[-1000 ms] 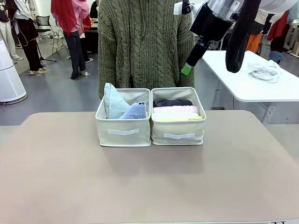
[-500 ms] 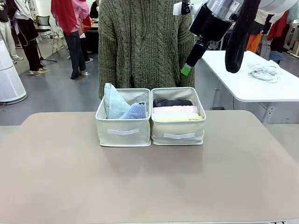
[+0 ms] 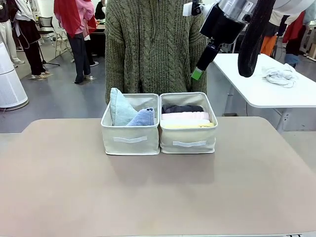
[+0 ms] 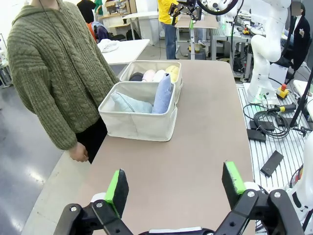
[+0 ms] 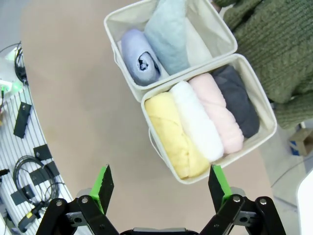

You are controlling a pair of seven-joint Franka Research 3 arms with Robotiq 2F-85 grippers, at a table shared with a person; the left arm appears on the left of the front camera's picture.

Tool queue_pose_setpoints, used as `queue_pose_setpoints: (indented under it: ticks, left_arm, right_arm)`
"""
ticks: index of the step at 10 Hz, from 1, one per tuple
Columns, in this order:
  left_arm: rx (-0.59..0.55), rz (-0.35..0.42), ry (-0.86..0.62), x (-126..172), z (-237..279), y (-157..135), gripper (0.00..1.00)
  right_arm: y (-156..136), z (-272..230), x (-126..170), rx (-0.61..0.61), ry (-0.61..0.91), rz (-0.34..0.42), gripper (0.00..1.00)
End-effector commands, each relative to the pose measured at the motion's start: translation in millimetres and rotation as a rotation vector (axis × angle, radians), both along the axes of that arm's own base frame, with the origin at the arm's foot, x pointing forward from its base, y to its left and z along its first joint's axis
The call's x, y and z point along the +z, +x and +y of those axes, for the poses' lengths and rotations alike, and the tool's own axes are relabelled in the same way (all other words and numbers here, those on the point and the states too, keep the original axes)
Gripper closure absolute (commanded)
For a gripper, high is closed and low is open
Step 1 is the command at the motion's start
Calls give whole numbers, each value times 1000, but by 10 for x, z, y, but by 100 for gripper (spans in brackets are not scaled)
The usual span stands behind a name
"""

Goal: Sort the towels based on their folding style.
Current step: Pick up another triangle-folded towel from the table and place it in the left Fabric basket.

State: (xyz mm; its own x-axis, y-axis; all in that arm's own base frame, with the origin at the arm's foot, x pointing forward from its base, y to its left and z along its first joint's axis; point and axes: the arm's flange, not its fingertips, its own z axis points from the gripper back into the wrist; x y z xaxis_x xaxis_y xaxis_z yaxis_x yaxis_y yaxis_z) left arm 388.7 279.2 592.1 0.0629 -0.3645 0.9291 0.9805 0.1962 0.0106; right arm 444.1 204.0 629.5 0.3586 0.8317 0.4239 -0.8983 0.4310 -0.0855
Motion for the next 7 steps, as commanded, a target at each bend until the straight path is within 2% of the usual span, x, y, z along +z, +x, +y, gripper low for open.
queue_pose_setpoints:
  ticks: [1, 7]
  left_arm:
    - [0, -2, 1, 14, -8, -23, 0]
    - [0, -2, 1, 14, -8, -23, 0]
  right_arm:
    - [-2, -6, 6, -1, -6, 1, 0]
    - [-2, -6, 6, -1, -6, 1, 0]
